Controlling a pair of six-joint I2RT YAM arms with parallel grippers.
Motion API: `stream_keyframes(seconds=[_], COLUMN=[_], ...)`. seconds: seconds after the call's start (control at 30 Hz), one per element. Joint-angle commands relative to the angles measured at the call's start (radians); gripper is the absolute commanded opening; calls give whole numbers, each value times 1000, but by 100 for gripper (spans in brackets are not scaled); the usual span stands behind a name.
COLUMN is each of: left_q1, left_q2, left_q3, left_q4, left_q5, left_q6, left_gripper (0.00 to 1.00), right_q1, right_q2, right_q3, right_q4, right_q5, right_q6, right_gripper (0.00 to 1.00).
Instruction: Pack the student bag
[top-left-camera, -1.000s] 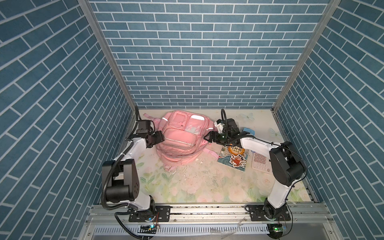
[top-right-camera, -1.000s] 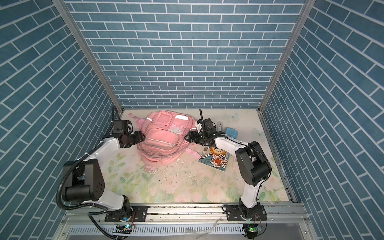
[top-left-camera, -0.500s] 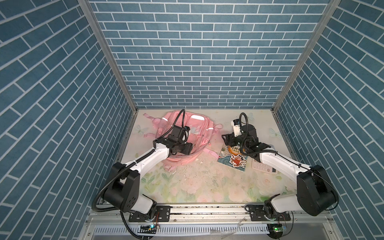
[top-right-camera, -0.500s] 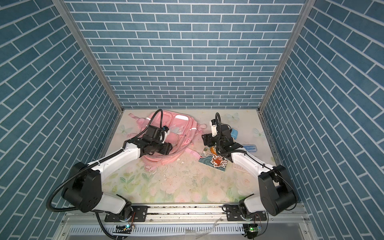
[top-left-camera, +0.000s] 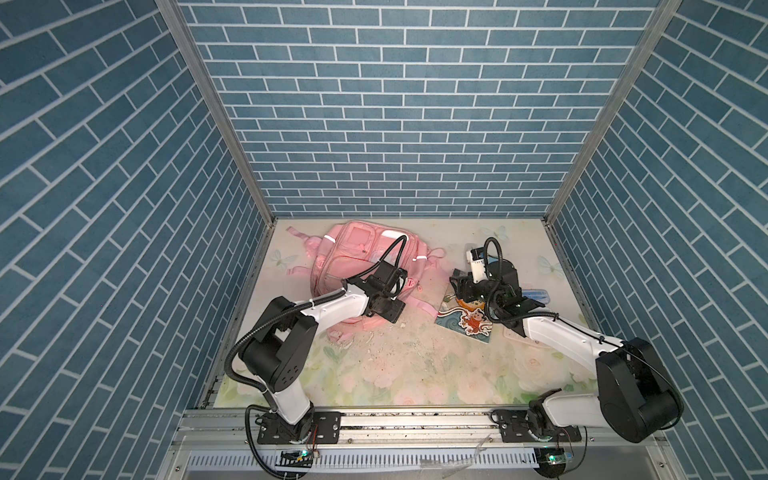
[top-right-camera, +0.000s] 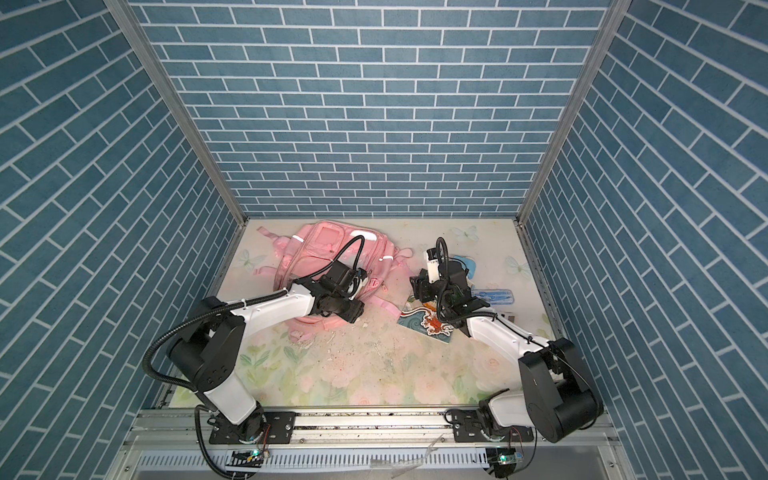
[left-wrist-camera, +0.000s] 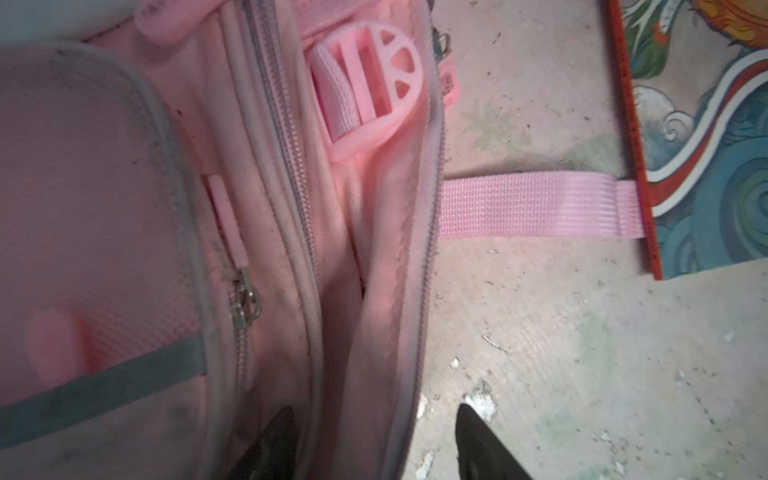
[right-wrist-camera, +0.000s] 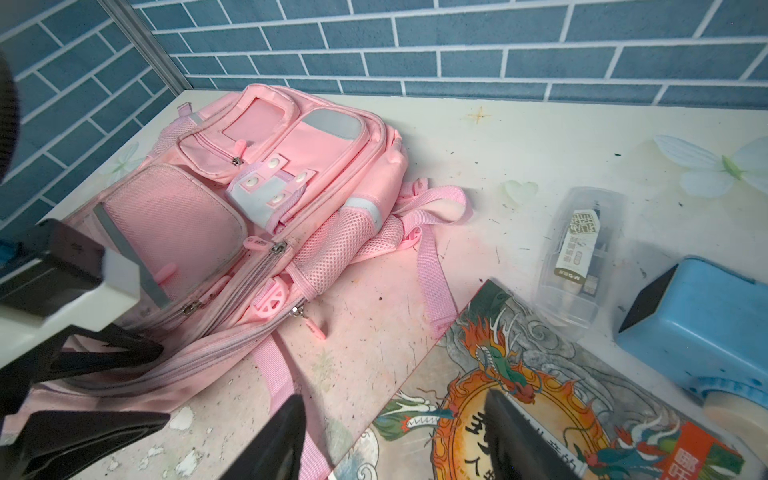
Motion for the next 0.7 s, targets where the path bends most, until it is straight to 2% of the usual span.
stream_keyframes(seconds=[0.0, 0.07, 0.17, 0.23, 0.4, 0.67], left_q1=[-11, -15, -20, -19, -18, -16], left_q2=[22, 27, 1, -35, -148, -256], left_q3=[21, 28, 32, 32, 66, 137], left_q4=[20, 19, 10, -1, -43, -94], left_q5=[-64, -76, -79, -75, -33, 35], left_q6=[-17, -18, -9, -1, 17, 47], left_gripper=[53, 40, 14, 1, 0, 0], right_q1=[-4, -4, -2, 0, 4, 10], right_q2=[-20, -22, -26, -26, -26, 58], right_q3=[-24, -44, -70, -81, -138, -163], right_q4=[61, 90, 132, 161, 306, 520], right_q5=[-46, -87, -159, -185, -250, -382], right_q6=[-54, -74, -108, -112, -138, -177], right_gripper=[64, 60, 53, 51, 44, 42])
